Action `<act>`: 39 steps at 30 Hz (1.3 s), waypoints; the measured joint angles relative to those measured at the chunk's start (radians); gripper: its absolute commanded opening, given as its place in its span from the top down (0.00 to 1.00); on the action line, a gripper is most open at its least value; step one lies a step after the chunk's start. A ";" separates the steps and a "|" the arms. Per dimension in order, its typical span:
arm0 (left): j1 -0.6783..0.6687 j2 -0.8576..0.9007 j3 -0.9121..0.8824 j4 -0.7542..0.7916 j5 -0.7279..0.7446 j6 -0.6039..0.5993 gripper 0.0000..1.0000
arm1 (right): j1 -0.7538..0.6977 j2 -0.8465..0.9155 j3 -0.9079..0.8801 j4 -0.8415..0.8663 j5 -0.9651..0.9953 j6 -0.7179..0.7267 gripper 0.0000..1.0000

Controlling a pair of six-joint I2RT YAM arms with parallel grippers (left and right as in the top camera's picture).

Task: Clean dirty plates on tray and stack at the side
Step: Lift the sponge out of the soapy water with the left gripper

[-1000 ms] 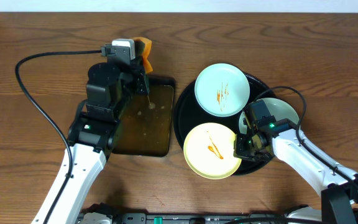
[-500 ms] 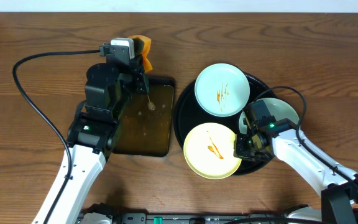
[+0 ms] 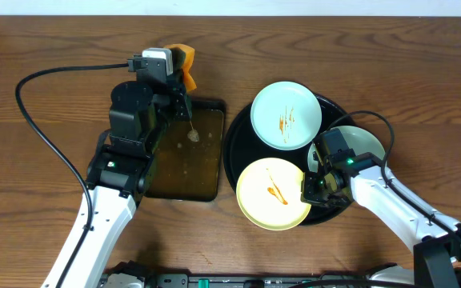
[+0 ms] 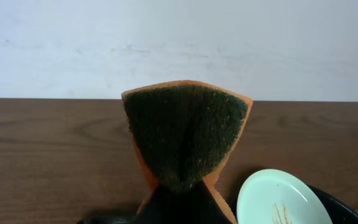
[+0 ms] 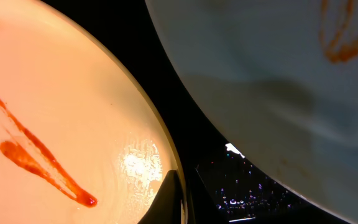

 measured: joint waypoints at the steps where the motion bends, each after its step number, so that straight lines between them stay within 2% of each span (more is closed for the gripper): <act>1: 0.000 0.000 0.000 0.000 0.000 0.000 0.92 | 0.000 0.000 0.000 0.000 0.000 0.000 0.99; 16: 0.000 0.024 0.000 -0.054 0.000 0.000 0.92 | 0.000 0.000 0.000 0.001 0.000 0.000 0.99; 33: 0.000 0.340 0.000 -0.325 0.008 0.000 0.92 | 0.000 0.000 0.000 0.004 0.000 0.000 0.99; 39: 0.000 0.400 0.000 -0.415 0.013 0.000 0.92 | 0.000 0.000 0.000 0.004 0.000 0.000 0.99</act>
